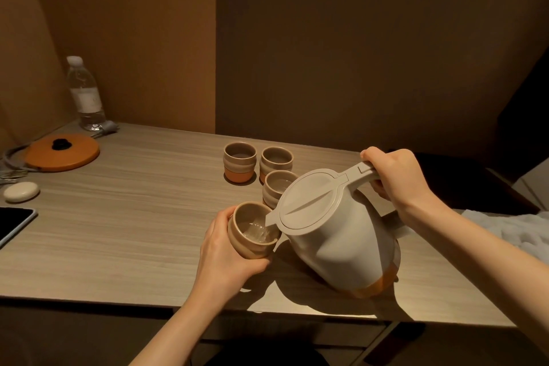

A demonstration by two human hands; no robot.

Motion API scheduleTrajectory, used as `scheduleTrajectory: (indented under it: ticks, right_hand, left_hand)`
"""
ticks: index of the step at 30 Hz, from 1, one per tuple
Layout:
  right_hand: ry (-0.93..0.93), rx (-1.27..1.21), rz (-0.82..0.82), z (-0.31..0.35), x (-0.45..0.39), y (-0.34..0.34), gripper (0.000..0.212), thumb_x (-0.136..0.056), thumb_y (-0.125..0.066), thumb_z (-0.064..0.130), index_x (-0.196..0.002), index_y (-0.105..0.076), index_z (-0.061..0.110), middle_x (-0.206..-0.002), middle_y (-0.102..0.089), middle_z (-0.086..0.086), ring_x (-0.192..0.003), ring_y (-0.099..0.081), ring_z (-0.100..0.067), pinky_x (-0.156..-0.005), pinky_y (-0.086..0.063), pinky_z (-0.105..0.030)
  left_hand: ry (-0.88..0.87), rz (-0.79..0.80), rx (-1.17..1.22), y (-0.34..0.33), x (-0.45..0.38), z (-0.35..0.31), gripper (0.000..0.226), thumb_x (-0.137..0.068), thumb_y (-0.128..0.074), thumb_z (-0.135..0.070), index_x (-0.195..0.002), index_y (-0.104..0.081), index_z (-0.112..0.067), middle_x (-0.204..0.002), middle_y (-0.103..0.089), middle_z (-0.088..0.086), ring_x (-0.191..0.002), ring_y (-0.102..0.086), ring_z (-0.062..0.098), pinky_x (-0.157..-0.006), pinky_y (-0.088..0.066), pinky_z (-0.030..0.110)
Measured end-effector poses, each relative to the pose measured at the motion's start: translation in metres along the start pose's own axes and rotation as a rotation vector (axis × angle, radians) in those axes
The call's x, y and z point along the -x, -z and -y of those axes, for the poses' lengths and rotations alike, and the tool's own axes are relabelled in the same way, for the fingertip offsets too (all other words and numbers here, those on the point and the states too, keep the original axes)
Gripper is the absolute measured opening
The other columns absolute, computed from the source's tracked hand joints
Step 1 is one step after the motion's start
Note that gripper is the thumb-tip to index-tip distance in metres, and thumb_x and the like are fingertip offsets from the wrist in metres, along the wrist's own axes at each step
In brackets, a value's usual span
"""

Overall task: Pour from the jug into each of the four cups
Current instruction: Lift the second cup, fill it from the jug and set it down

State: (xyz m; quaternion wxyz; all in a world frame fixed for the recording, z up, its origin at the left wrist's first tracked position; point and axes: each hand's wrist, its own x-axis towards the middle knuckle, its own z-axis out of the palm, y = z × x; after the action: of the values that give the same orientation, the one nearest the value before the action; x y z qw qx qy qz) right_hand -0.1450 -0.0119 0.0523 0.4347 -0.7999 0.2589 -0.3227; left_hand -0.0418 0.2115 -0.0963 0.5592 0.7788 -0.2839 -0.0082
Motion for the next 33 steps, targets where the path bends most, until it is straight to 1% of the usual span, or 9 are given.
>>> scheduleTrajectory:
  ticks: [3,8,12,16,22,26,30,33]
  right_hand:
    - [-0.003,-0.002,0.005,-0.0001,-0.0003,-0.0004,0.041,-0.087,-0.053,0.020,-0.050,-0.052,0.004,-0.053,-0.046,-0.014,-0.043,-0.038,-0.011,-0.050,-0.031,-0.028]
    - [-0.005,-0.006,-0.001,0.0000,0.0000,-0.0003,0.040,-0.087,-0.053,0.020,-0.050,-0.053,0.005,-0.053,-0.047,-0.014,-0.046,-0.039,-0.013,-0.052,-0.032,-0.028]
    - [-0.004,-0.005,0.000,0.0007,0.0003,0.0002,0.042,-0.087,-0.053,0.020,-0.047,-0.051,0.007,-0.048,-0.045,-0.010,-0.041,-0.037,-0.010,-0.051,-0.031,-0.028]
    - [-0.006,-0.004,0.005,0.0010,-0.0003,-0.0002,0.043,-0.087,-0.053,0.021,-0.046,-0.051,0.008,-0.048,-0.045,-0.008,-0.041,-0.037,-0.009,-0.051,-0.030,-0.029]
    - [-0.004,-0.004,0.004,0.0013,-0.0008,-0.0009,0.046,-0.087,-0.054,0.022,-0.043,-0.050,0.011,-0.046,-0.045,-0.007,-0.042,-0.037,-0.011,-0.052,-0.031,-0.029]
    - [-0.007,-0.002,0.004,0.0014,-0.0011,-0.0012,0.046,-0.088,-0.054,0.022,-0.043,-0.050,0.011,-0.045,-0.045,-0.005,-0.041,-0.037,-0.011,-0.052,-0.031,-0.029]
    - [0.001,0.007,0.008,0.0008,-0.0004,-0.0009,0.044,-0.087,-0.054,0.022,-0.046,-0.051,0.007,-0.048,-0.046,-0.010,-0.042,-0.038,-0.011,-0.052,-0.031,-0.029]
    - [0.001,0.006,0.011,0.0008,-0.0002,-0.0008,0.044,-0.087,-0.054,0.022,-0.045,-0.051,0.008,-0.048,-0.045,-0.010,-0.042,-0.037,-0.011,-0.052,-0.031,-0.029]
  left_hand:
    - [-0.003,-0.003,0.001,0.0004,0.0003,0.0005,0.095,-0.044,-0.094,-0.027,-0.122,-0.040,-0.039,-0.118,-0.055,-0.012,-0.114,-0.052,0.012,-0.090,-0.047,0.029]
    - [0.012,-0.007,0.005,0.0003,0.0000,0.0018,0.096,-0.043,-0.093,-0.029,-0.124,-0.042,-0.037,-0.119,-0.055,-0.013,-0.114,-0.052,0.011,-0.092,-0.049,0.033]
    - [0.020,-0.009,0.010,-0.0006,0.0007,0.0030,0.098,-0.042,-0.094,-0.030,-0.125,-0.042,-0.036,-0.119,-0.055,-0.013,-0.114,-0.052,0.009,-0.090,-0.047,0.027]
    - [0.028,-0.009,0.016,0.0000,0.0009,0.0033,0.098,-0.042,-0.094,-0.031,-0.124,-0.041,-0.038,-0.119,-0.055,-0.014,-0.114,-0.052,0.009,-0.092,-0.047,0.030]
    - [0.030,-0.011,0.019,0.0002,0.0015,0.0030,0.097,-0.043,-0.094,-0.029,-0.124,-0.042,-0.036,-0.119,-0.056,-0.012,-0.114,-0.052,0.010,-0.090,-0.046,0.027]
    - [0.030,-0.014,0.030,0.0005,0.0019,0.0018,0.096,-0.043,-0.095,-0.026,-0.122,-0.042,-0.037,-0.118,-0.056,-0.013,-0.112,-0.052,0.009,-0.085,-0.042,0.019]
    - [0.039,-0.015,0.037,0.0007,0.0021,0.0020,0.095,-0.042,-0.095,-0.025,-0.121,-0.042,-0.037,-0.117,-0.057,-0.013,-0.110,-0.053,0.008,-0.084,-0.042,0.018]
    - [0.041,-0.013,0.033,0.0007,0.0020,0.0024,0.096,-0.042,-0.095,-0.026,-0.123,-0.043,-0.035,-0.117,-0.057,-0.012,-0.111,-0.053,0.009,-0.086,-0.043,0.021]
